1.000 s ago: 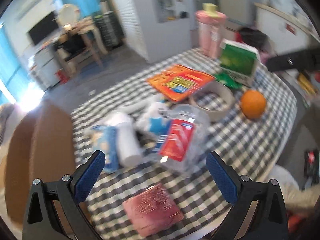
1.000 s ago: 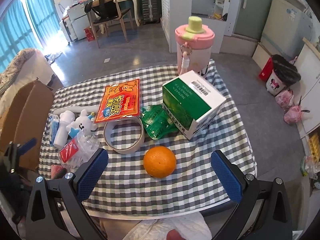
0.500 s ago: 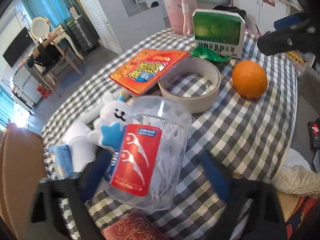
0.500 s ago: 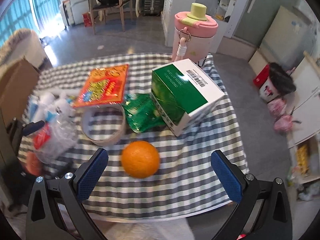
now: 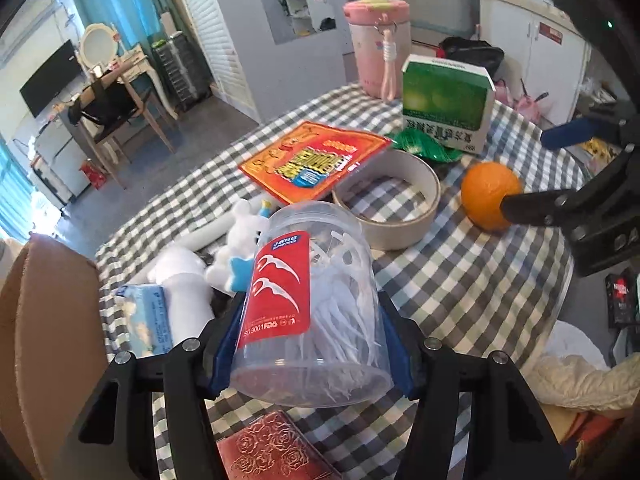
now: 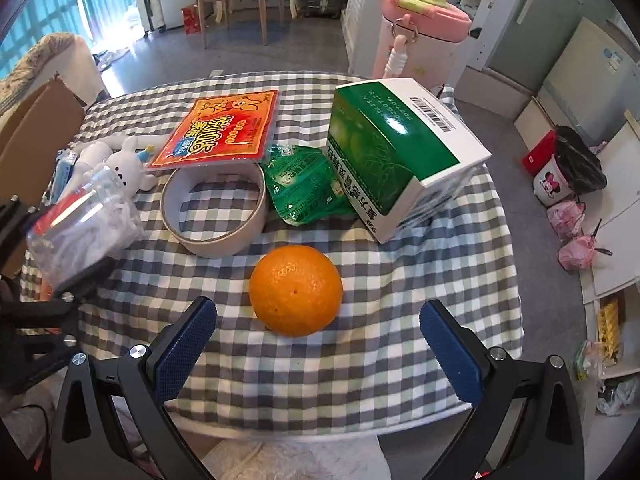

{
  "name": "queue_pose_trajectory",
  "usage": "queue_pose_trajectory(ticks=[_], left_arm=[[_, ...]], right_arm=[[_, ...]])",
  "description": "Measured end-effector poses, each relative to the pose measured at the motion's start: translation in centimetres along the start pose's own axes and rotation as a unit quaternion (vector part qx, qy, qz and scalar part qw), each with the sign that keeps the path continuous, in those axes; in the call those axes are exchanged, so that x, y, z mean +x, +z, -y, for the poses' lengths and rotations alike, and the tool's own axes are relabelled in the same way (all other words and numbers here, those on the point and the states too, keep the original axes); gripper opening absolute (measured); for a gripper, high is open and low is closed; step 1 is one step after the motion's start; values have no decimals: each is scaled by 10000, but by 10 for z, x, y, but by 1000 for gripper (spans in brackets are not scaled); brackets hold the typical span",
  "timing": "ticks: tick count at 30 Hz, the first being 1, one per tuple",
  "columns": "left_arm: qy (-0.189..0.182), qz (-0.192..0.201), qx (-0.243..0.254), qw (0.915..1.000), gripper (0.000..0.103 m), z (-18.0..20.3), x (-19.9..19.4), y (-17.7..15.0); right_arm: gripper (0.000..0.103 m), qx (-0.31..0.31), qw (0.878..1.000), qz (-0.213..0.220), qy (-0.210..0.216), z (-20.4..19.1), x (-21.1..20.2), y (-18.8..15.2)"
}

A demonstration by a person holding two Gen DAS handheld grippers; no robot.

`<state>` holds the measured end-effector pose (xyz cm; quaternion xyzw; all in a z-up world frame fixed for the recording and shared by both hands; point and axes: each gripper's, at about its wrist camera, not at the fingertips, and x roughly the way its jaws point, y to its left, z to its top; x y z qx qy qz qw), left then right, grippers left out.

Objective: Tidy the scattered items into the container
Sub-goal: 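Grasp the orange with the right gripper while the left holds the jar, then carry the jar and orange to the cardboard box and release both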

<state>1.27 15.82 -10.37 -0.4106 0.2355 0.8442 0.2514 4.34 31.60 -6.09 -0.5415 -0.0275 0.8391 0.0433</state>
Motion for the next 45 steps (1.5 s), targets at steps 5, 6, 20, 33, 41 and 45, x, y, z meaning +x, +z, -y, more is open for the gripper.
queue_pose_trajectory(ticks=[5,6,20,33,41,45], left_arm=[[-39,128,-299,9995,62,-9,-21,0],[-16,160,-330,9993,62,-11,-24,-1],[90,317,-613,9976,62,-24,-46,3],[751,874,-1612,9802,62,-98,-123,6],[1559,1145,-2285,9541,63,-178,-182,-33],[1879,876,-2760,9385,63,-219,-184,-68]], right_arm=[[81,28,9999,-89,120,-5,21,3],[81,33,9998,-101,139,-7,26,3],[57,95,9998,-19,153,-13,25,4],[57,-572,9916,995,593,-80,-72,43],[57,-1287,9694,1715,1199,-178,-122,83],[57,-1703,9582,1700,1550,-241,-120,96]])
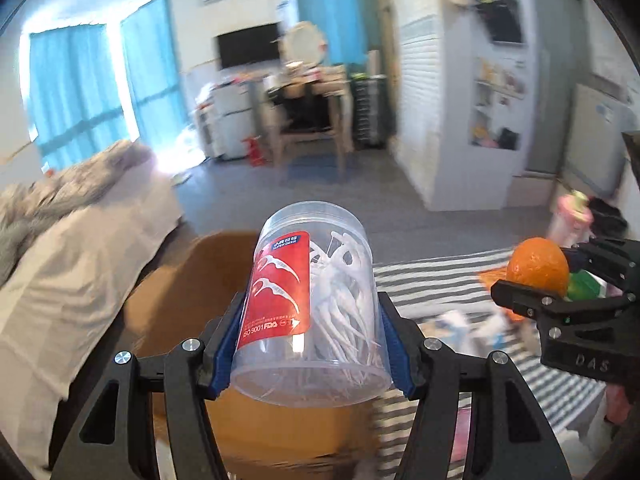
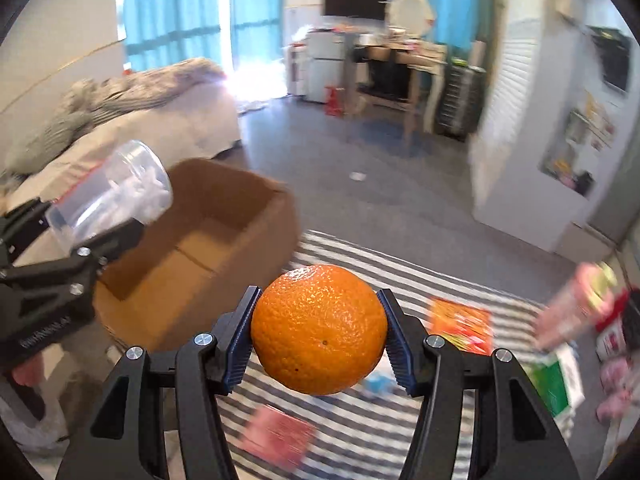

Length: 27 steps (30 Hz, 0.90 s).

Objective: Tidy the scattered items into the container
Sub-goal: 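Carry the jar and orange to the cardboard box and release both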

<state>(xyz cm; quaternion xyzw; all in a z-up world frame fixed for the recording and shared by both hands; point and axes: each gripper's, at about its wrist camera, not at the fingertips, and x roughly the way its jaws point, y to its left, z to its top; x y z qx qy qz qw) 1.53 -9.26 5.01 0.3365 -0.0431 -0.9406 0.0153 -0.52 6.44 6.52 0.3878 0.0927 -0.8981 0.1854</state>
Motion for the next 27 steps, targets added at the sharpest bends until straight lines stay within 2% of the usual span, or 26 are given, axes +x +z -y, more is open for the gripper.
queue_pose_trajectory(ticks=[5,9,12,16,21,23,24,27], left_arm=[[548,-370,-442,9968,63,-52,25,-17],[668,-639,-648,9936,63,-75,49,-27],[709,-816,-718,9915,63,-84,68,-35],[718,-1006,-750,9895,63,-91,95,-45],[712,-1185,-808,9871,64,-91,117,-56],[736,-1161,-833,9870,68,-91,116,-57],[735,-1154,-845,9870,74,-91,113,-56],[708,-1057,-871,9880,87,-94,102,-49]], right_arm=[[57,-306,9977,-327,505,-55,44,20],[57,-557,9950,-531,633,-88,78,28],[57,-738,9931,-643,649,-102,100,29],[57,-937,9909,-866,438,-113,132,26],[57,-1251,9873,-916,341,-120,151,23],[59,-1258,9880,-840,318,-119,150,22],[61,-1240,9887,-788,296,-118,148,23],[72,-1135,9913,-609,260,-112,135,26]])
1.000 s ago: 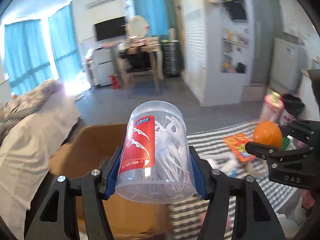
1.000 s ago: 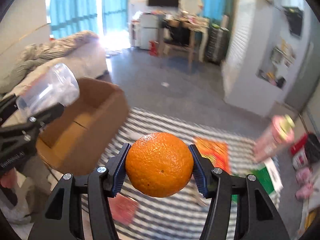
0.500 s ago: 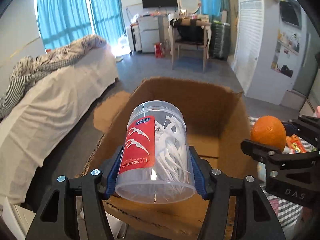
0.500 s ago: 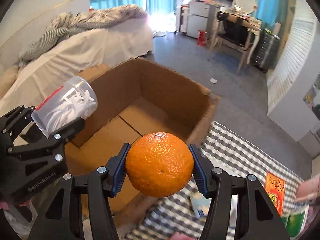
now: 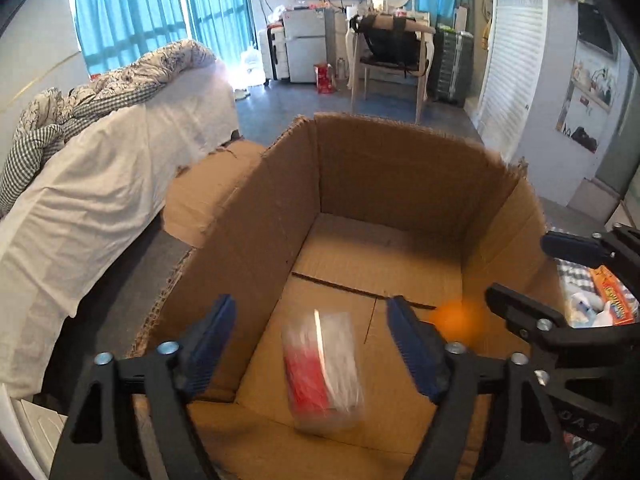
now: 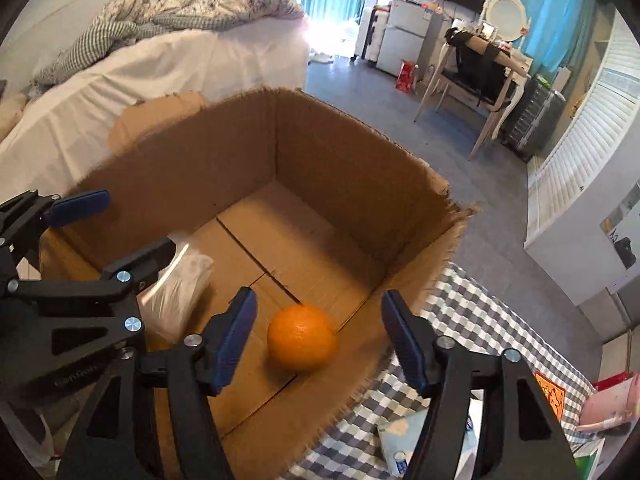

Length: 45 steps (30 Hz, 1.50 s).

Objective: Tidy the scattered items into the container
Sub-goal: 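Carry the jar and orange to the cardboard box and release both, then grasp the green medicine box with the right gripper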

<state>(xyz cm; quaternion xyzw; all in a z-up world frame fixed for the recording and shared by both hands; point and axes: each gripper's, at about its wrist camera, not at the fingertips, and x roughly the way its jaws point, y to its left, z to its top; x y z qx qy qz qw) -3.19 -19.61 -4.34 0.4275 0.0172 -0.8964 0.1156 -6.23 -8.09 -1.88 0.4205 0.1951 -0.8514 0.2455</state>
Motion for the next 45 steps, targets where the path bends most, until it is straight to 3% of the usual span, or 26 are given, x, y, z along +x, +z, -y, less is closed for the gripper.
queue_pose_trajectory(ticks=[1,3,5,7,9,11,13,16,20,23,32,37,45], left_arm=[[27,81,9,10000,92,0,-7,1],[42,251,33,9997,100,2,-20,3],[30,480,19,9988,103,9,-37,6],[-123,734,12,9972,103,16,-56,6],[-343,1097,-108,9933,103,23,-78,5],[-657,1617,-365,9840,103,29,-99,-1],[-937,1890,-617,9756,103,35,-113,-8],[-1197,1723,-735,9750,103,54,-117,-13],[-1426,1414,-500,9783,103,92,-112,-23],[-1811,1105,-186,9771,103,126,-108,-32],[-1595,957,455,9815,103,213,-109,-52],[-1545,920,619,9818,103,232,-109,-54],[-1391,801,740,9843,103,247,-101,-59]], right_arm=[[80,52,9999,115,-83,3,-8,-1],[82,172,9989,382,-221,8,-28,-4],[84,411,9965,684,-262,20,-51,-8],[88,832,9878,1267,-355,39,-86,-18],[98,1269,9701,2021,-443,58,-122,-34],[103,1664,9395,2971,-355,79,-155,-63],[103,1930,9230,3311,-335,96,-170,-84],[103,2111,9384,2682,-537,120,-168,-95],[103,2335,9468,2163,-471,144,-161,-122],[103,2418,9499,1867,-662,160,-160,-150],[103,3179,9306,1528,-980,243,-170,-237],[103,3341,9236,1429,-1225,268,-179,-265],[103,3213,9282,1128,-1501,281,-173,-284]])
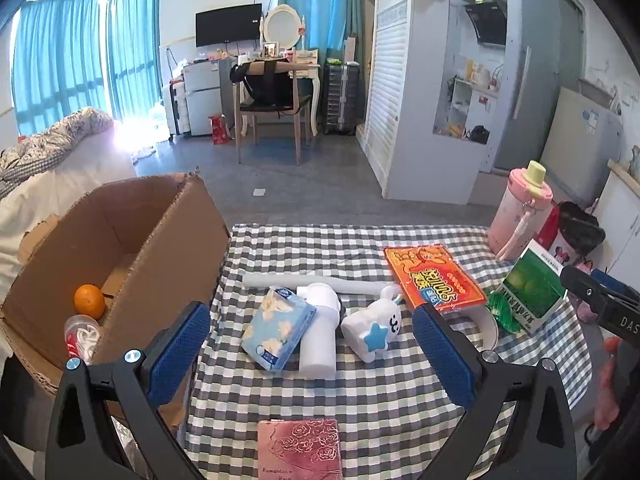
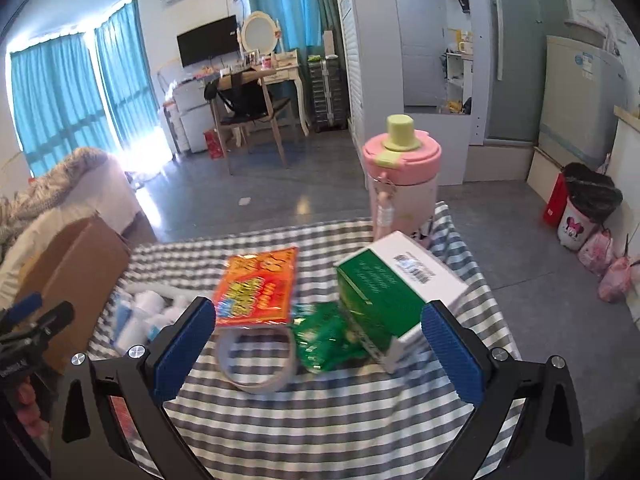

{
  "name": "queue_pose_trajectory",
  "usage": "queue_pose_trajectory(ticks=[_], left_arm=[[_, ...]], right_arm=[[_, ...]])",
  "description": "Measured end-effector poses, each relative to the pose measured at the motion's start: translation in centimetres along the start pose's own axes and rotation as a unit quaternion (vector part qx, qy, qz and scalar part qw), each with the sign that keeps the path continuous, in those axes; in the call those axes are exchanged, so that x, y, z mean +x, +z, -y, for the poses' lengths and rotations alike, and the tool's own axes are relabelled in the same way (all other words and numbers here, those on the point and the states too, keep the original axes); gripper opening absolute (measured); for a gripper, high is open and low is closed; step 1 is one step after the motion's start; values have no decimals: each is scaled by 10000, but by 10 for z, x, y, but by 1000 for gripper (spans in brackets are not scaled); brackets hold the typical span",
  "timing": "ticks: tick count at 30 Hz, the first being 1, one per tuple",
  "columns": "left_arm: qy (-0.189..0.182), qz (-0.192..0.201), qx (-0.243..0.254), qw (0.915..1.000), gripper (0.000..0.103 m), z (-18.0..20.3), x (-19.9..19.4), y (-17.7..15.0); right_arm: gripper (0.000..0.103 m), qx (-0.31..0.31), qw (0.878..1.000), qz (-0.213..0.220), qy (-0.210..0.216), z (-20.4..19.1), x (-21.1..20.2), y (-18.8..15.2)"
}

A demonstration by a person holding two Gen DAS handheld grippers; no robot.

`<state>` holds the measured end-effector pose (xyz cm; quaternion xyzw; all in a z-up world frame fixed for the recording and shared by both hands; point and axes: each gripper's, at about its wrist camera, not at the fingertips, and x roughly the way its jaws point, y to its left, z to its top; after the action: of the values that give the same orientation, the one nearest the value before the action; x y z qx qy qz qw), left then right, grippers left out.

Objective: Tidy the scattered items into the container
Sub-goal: 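Grasp the green medicine box with the right gripper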

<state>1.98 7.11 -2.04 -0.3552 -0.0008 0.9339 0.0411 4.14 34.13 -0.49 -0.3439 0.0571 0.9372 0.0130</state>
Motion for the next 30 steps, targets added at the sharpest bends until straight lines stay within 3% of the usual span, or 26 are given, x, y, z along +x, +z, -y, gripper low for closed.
queue_pose_trajectory(ticks=[5,9,12,20,27,30], left_arm=[[-56,-211,96,9997,103,7,14,-7],[-83,-416,172,9990,103,15,28,-14],[-64,-575,207,9981,103,19,37,-17],[27,-839,339,9959,103,30,58,-19],[26,-977,426,9943,103,36,70,-19],[-13,-1013,467,9938,103,38,72,-20]], right_arm=[[103,-771,9965,-174,-276,17,26,1],[103,-1652,9841,-493,-419,23,57,-2],[103,-1983,9769,-604,-512,27,76,-4],[103,-2197,9701,-569,-861,33,101,-6],[103,-1684,9824,-350,-734,61,88,11],[103,-1590,9852,-461,-439,66,90,13]])
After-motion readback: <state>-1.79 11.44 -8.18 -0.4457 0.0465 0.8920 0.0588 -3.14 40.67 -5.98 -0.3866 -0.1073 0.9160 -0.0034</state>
